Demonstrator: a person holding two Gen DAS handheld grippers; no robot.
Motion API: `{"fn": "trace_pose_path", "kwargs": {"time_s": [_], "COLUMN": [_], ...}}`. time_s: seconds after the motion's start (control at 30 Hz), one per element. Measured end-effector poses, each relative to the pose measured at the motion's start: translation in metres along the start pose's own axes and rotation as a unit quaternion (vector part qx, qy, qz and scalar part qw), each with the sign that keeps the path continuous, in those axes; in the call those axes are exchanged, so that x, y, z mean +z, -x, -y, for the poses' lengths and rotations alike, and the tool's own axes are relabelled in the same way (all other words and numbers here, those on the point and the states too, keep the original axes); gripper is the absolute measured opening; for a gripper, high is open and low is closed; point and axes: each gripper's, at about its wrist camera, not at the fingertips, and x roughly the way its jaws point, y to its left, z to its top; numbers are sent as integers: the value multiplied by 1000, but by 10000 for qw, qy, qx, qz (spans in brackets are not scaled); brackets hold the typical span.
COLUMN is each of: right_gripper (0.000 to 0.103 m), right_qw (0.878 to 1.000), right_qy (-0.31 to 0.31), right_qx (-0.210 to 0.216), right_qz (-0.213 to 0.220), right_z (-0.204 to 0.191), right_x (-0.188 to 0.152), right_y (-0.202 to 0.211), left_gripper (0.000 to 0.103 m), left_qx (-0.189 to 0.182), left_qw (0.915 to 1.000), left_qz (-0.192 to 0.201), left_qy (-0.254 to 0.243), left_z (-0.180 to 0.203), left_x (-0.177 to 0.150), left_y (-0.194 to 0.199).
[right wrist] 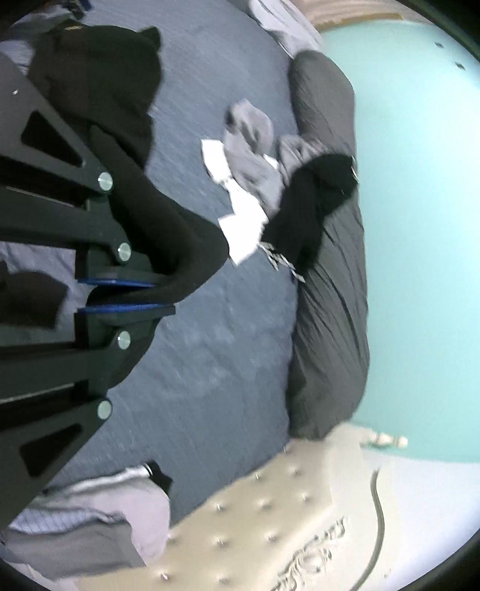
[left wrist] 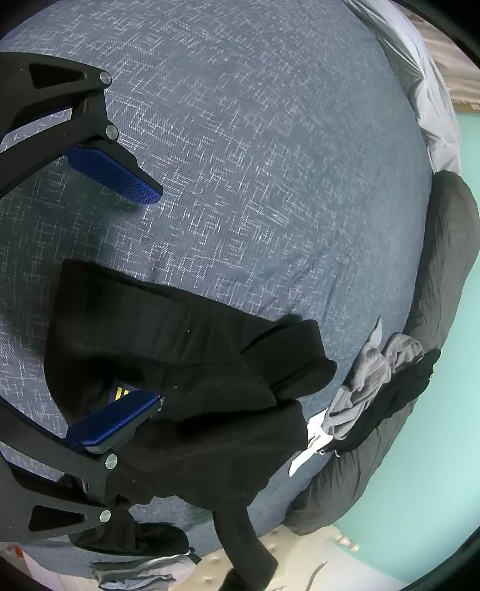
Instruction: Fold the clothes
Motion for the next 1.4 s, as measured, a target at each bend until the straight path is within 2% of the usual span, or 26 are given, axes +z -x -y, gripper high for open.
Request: {"fn": "trace_pose_path", "kwargs": {"time_s": [0.17,0.33,0.43,0.53,0.63,0.73,0.87,0.97,1.17,1.23,1.3,1.4], "right_gripper": [7,7,7,7,8,9,11,14,15,20,32,46], "right_qw": [9982,9931,9894,9893,9851,9833,9839,9805,9808,9827,9832,9810], "right_qy": [-237,-342,-374,-388,-441,-630,-688,-832,-1013,-1093,-1128,-1010], "right_qx": [-535,-984,-990,-752,-755,-749,-793,-897,-695,-329,67,416], "right_qz": [-107,-546,-994,-1188,-1482,-1533,-1444,-1540,-1517,-1460,-1430,-1602], "right_z": [37,68,72,67,67,72,73,76,77,71,64,51], "right_x": [18,-10,-39,-64,-85,-97,-104,-111,-127,-133,-141,-158], "right_y": [-11,-47,-77,-96,-110,-112,-100,-91,-66,-59,-53,-50], "left_gripper": [103,103,103,103,103,103,103,103,103,103,103,103], "left_qx": [41,101,125,124,147,183,154,127,77,61,45,26], "left_qw": [10000,9999,9999,9999,9999,9998,9998,9998,9998,9998,9998,9999], "left_qz": [6,5,22,-2,-26,32,76,81,104,113,123,118], "left_qy": [-28,11,24,63,88,76,111,119,127,131,136,115], "left_z": [-1,-5,-5,-6,-7,-8,-13,-15,-22,-24,-26,-27], "left_x": [1,2,3,4,4,5,4,3,-2,-3,-5,-9], "left_y": [-2,-3,-3,-6,-8,-5,1,5,15,18,21,25]}}
